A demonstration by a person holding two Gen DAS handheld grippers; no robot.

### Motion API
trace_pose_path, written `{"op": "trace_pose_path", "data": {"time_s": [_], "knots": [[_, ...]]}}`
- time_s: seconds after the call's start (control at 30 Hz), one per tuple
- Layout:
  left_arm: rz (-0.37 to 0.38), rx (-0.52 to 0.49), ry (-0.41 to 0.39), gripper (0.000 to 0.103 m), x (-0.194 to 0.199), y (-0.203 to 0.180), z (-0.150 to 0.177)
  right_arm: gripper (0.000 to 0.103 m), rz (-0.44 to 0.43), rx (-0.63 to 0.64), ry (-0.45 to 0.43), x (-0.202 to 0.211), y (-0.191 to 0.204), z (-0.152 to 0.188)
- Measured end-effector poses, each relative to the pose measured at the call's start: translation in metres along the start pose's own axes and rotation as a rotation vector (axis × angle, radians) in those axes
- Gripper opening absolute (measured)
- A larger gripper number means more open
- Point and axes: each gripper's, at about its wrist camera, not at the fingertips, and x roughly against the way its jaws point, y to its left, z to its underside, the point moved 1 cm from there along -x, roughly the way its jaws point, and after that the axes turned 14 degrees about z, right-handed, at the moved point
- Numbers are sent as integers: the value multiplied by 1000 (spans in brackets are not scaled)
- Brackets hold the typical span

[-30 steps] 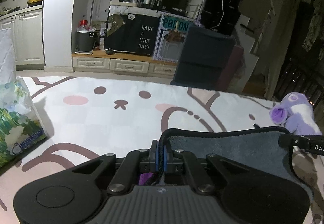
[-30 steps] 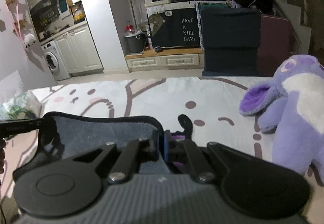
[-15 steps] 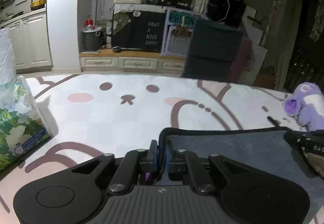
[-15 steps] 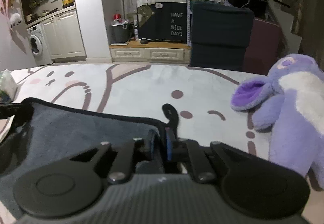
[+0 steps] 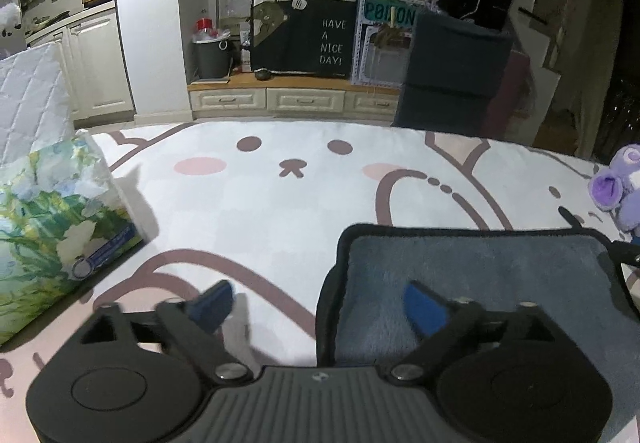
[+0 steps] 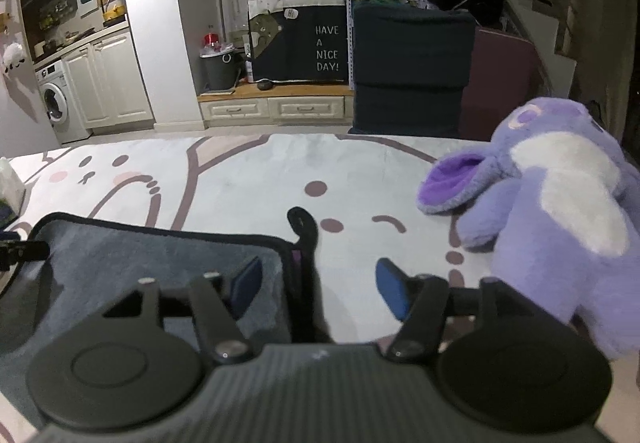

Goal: Fold towel

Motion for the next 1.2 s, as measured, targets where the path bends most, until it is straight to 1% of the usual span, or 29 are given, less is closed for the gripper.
{"op": "trace_pose_path", "data": {"time_s": [0.03,0.07,0.1,0.13,0.17,0.23,0.27,0.37,0.47,0.7,0.93,1.2], "knots": [[3,3,7,100,2,-1,1,77,-4,-6,10,2,-2,-1],[10,10,15,101,4,-1,1,78,-13,-15,16,4,-3,-1],[14,18,22,103,7,-1,1,83,-25,-25,25,6,-5,-1],[13,23,27,103,9,-3,1,89,-34,-34,34,8,-7,-2],[13,23,31,103,12,-4,1,92,-37,-36,38,10,-7,-2],[13,20,34,103,19,-7,0,102,-44,-32,38,18,-8,-3],[12,20,36,103,23,-8,-1,103,-52,-33,37,22,-8,-3],[-9,19,33,103,36,-13,-3,103,-78,-38,38,36,-7,-5],[-7,18,24,103,49,-17,-5,103,-95,-44,33,51,-6,-7],[28,21,11,103,78,-30,-7,103,-97,-43,33,82,-9,-7],[17,-14,-9,103,106,-48,-4,102,-91,-32,11,118,-10,-4],[13,-45,-34,103,145,-69,7,102,-94,-5,2,153,-8,9]]}}
